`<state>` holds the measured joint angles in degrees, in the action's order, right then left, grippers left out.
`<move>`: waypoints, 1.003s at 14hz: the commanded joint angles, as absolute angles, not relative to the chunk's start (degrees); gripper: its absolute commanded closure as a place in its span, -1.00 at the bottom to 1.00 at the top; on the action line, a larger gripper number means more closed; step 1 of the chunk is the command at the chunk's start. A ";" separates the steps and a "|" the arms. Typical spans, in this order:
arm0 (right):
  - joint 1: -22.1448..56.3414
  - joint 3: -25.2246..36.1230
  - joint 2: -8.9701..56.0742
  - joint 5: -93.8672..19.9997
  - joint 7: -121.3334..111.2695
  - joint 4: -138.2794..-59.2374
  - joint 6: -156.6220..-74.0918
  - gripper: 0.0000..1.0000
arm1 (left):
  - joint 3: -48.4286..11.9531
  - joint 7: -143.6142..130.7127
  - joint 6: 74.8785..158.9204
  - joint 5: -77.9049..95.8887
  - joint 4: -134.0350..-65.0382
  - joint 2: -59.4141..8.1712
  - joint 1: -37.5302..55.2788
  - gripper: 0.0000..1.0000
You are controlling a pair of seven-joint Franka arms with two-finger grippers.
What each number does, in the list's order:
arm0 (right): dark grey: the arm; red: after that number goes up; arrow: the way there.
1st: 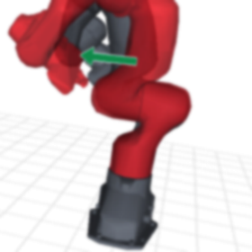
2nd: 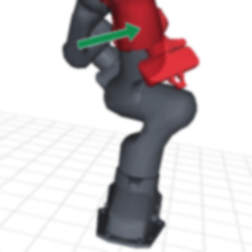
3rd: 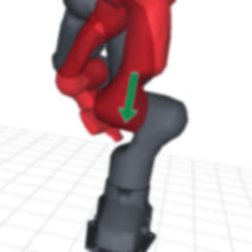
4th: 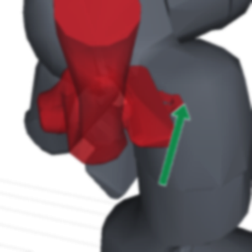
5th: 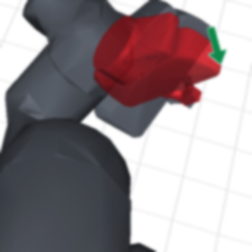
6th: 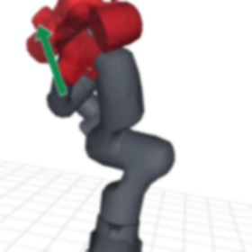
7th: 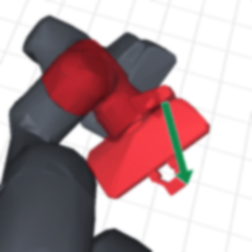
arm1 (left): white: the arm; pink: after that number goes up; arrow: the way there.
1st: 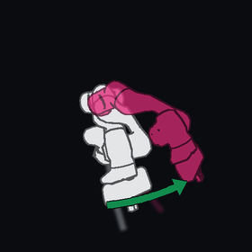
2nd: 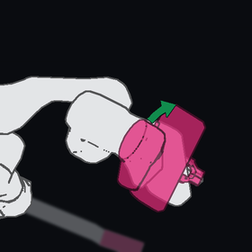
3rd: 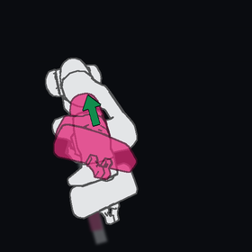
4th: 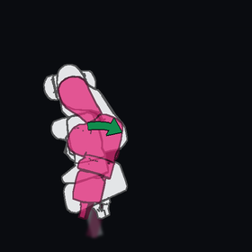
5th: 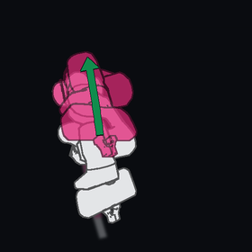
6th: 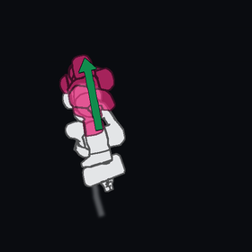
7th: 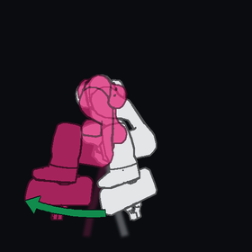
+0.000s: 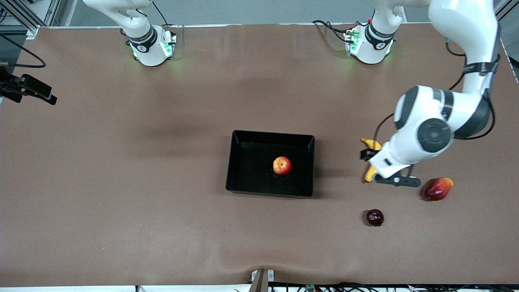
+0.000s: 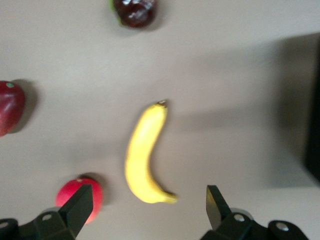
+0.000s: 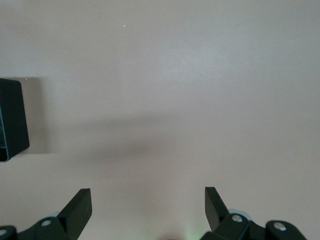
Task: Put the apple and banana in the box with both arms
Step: 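Move the left gripper to the yellow banana and lower around it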
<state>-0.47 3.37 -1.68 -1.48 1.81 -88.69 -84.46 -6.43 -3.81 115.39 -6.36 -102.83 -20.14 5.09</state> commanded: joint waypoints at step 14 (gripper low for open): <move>-2.11 2.81 -1.58 -1.58 1.32 -87.45 -85.34 -1.00 | -7.12 1.23 148.18 -12.56 -125.16 -22.41 -0.70 -0.59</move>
